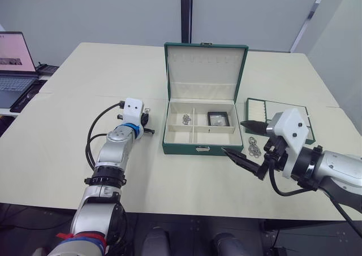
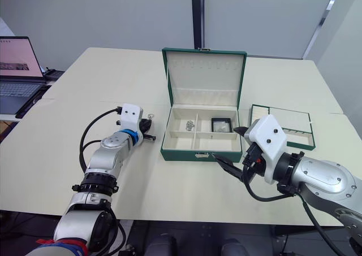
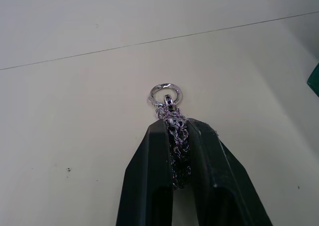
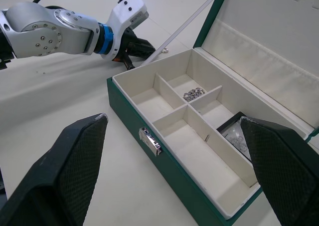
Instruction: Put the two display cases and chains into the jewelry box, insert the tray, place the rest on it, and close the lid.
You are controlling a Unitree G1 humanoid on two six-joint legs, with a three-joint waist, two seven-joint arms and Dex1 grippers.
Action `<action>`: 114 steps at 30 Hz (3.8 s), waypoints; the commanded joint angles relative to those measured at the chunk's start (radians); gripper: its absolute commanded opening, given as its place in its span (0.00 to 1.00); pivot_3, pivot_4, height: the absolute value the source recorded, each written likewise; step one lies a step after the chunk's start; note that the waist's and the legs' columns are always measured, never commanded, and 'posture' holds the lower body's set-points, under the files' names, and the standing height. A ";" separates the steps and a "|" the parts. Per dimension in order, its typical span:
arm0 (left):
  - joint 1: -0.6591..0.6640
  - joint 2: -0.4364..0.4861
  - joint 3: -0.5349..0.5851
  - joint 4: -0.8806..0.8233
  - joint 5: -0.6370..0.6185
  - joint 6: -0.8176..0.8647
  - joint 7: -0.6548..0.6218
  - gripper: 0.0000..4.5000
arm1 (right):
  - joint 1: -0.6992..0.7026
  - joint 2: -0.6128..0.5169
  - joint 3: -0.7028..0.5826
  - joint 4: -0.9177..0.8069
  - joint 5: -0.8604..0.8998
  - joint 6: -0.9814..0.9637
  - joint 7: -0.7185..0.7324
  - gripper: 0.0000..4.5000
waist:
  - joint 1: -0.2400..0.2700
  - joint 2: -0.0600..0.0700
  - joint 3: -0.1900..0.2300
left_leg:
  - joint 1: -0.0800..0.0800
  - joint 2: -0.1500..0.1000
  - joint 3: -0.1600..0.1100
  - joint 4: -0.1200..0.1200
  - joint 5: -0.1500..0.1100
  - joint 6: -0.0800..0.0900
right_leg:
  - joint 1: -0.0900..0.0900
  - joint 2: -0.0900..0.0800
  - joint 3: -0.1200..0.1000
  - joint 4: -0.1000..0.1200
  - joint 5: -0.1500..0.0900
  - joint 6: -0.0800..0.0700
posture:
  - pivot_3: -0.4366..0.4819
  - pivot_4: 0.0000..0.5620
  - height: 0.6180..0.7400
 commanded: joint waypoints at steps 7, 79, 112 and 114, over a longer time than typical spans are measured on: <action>0.015 0.033 0.002 -0.145 0.007 -0.022 -0.041 0.04 | -0.005 0.016 -0.006 -0.022 -0.010 -0.025 -0.009 1.00 | 0.000 0.000 0.000 | 0.000 0.000 0.000 0.000 0.000 0.000 | 0.000 0.000 0.000 0.000 0.000 0.000 | 0.48 0.27 1.00; -0.077 0.436 0.085 -1.120 -0.651 0.904 -0.305 0.04 | 0.422 0.068 -0.248 0.035 -0.232 -0.296 0.370 1.00 | -0.002 -0.001 0.001 | 0.000 0.000 -0.001 0.000 0.000 0.000 | 0.000 0.000 0.000 -0.001 0.000 0.000 | 0.48 0.27 1.00; 0.031 0.343 -0.154 -0.901 -0.410 0.569 -0.353 0.04 | 0.456 0.065 -0.264 0.011 -0.238 -0.284 0.335 1.00 | 0.000 -0.001 0.001 | 0.000 -0.001 -0.001 0.000 0.000 0.000 | 0.000 0.000 0.001 -0.001 0.000 0.000 | 0.48 0.27 1.00; 0.029 0.337 -0.159 -0.891 -0.400 0.561 -0.357 0.04 | 0.453 0.065 -0.264 0.013 -0.238 -0.284 0.336 1.00 | 0.000 -0.001 0.001 | 0.000 -0.001 -0.001 0.000 0.000 0.000 | 0.000 0.000 0.001 -0.001 0.000 0.000 | 0.48 0.27 1.00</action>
